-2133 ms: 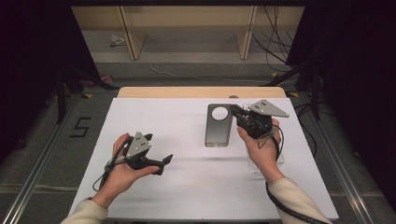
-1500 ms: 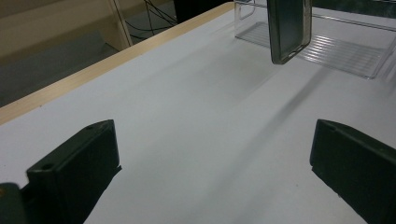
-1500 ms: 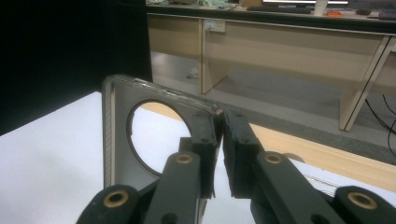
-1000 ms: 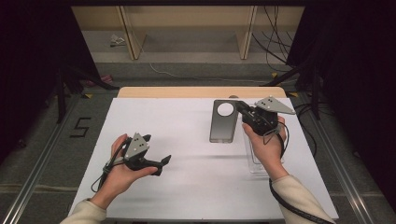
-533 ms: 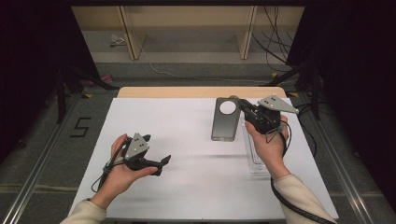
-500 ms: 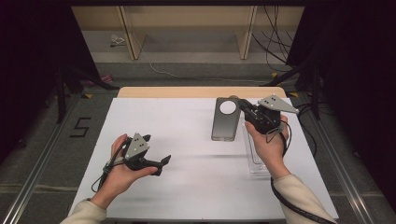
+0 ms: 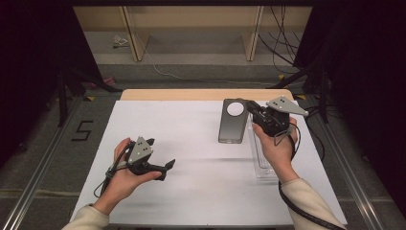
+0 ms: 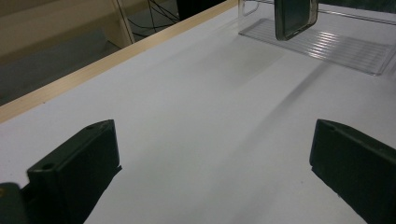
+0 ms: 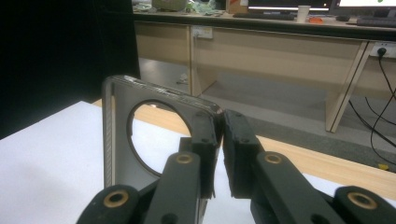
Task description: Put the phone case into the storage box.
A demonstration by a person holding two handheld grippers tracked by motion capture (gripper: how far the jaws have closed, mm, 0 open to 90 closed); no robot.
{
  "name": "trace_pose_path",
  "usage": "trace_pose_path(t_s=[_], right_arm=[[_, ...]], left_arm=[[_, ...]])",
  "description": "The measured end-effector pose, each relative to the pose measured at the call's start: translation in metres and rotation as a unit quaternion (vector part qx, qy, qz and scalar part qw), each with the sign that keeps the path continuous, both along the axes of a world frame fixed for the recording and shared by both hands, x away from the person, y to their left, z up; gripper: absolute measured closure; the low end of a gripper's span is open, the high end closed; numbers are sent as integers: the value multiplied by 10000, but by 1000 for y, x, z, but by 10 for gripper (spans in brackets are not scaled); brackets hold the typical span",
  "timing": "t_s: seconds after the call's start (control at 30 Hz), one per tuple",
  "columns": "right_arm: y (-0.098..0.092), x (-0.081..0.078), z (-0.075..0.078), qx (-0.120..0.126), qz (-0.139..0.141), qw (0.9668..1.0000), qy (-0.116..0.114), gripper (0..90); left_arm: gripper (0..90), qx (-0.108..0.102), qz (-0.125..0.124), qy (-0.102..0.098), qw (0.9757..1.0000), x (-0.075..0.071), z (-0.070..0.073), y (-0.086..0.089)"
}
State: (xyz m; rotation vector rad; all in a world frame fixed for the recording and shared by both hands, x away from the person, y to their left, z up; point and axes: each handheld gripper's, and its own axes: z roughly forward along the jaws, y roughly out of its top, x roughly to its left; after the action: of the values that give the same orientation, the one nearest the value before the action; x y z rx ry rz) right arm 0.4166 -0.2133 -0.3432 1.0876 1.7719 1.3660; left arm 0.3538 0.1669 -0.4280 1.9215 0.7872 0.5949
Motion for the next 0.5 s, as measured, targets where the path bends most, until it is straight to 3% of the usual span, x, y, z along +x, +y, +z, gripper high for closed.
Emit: trace_pose_path(t_s=[0.5], right_arm=[[-9,2,4,94,-122,9999,-55,839]], left_arm=[[10,-15,7,-3,10000,0,0,1]])
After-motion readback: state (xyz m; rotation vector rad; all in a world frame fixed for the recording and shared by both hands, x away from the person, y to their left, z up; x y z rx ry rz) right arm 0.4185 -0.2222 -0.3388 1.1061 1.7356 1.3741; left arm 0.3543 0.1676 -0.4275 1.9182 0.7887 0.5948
